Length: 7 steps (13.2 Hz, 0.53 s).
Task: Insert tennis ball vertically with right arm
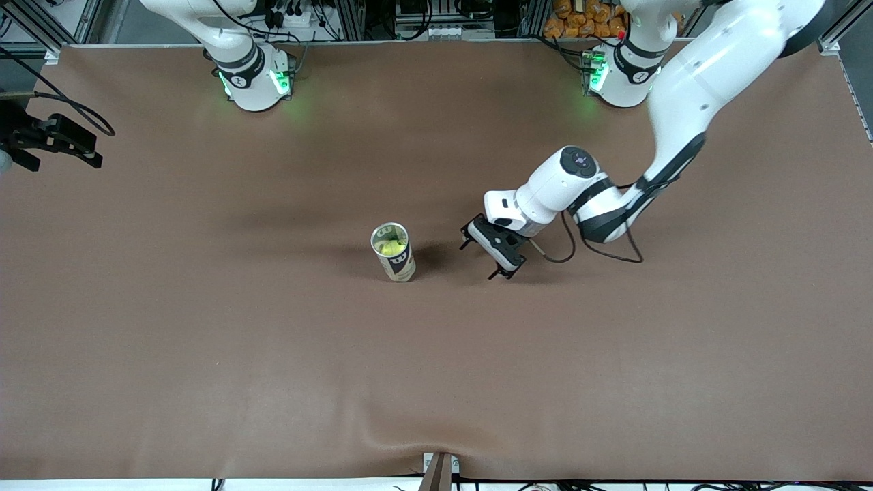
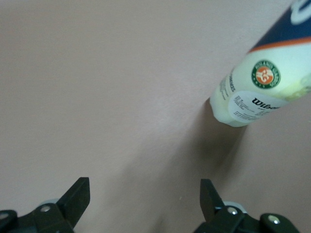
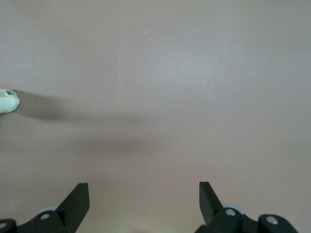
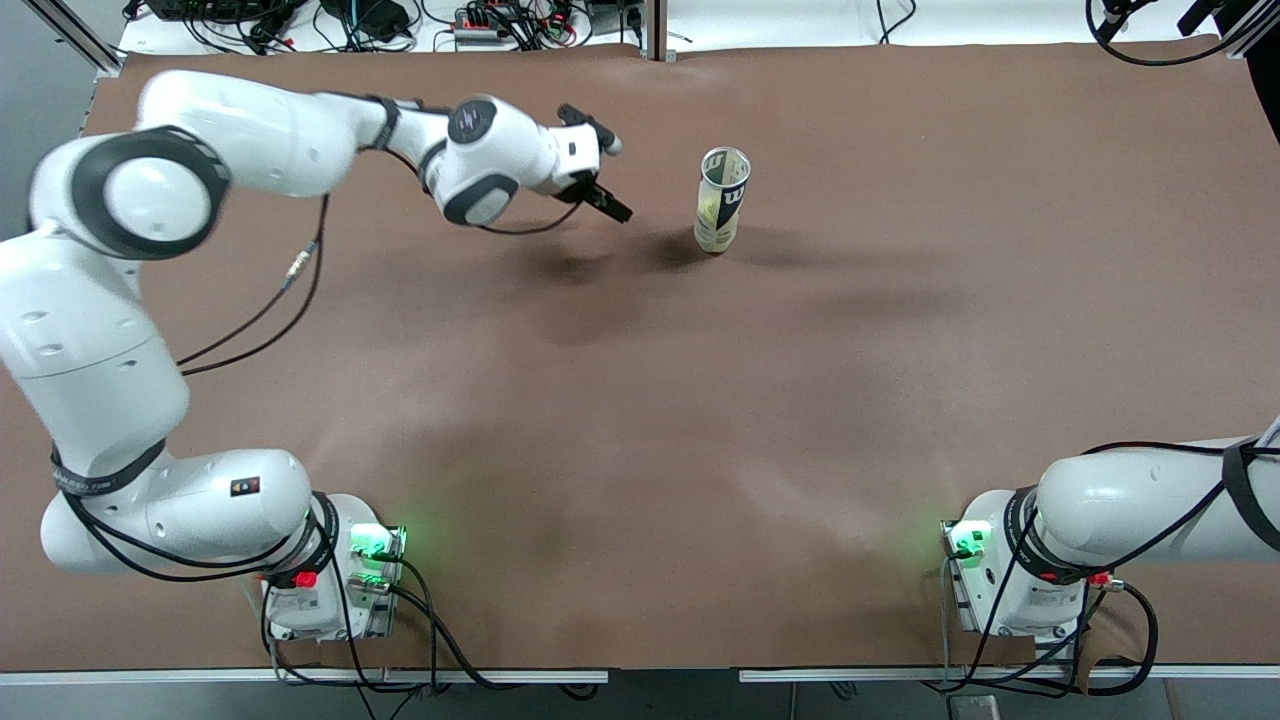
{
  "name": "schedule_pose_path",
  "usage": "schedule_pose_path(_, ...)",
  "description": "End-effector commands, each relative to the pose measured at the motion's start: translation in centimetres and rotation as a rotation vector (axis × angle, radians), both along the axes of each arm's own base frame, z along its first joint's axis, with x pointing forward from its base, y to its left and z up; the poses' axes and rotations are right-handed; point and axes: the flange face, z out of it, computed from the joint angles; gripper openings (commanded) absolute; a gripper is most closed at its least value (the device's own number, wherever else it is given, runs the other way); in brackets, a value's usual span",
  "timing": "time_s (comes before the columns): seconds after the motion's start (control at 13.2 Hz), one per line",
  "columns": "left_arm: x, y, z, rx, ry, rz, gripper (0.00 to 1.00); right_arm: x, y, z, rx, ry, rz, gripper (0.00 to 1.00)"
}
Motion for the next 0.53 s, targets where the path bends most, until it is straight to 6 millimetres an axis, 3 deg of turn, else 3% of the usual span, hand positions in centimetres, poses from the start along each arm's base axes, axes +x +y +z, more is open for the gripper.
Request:
schedule_pose_path(0.0, 0.8, 3.0, 2.6, 0.060, 0.024, 0.047, 1.00, -0.6, -0.1, 0.5, 0.006, -0.006, 0.002, 1.00)
schedule_pose_path(0.3, 1.5, 6.0, 7.4, 0.225, 0.102, 0.085, 1.00, -0.5, -0.1, 0.6, 0.007, -0.014, 0.003, 1.00)
schedule_pose_path(0.46, 1.9, 6.6, 9.7, 0.293, 0.156, 0.117, 1.00, -0.1, -0.1, 1.2, 0.000, -0.027, -0.001, 1.00)
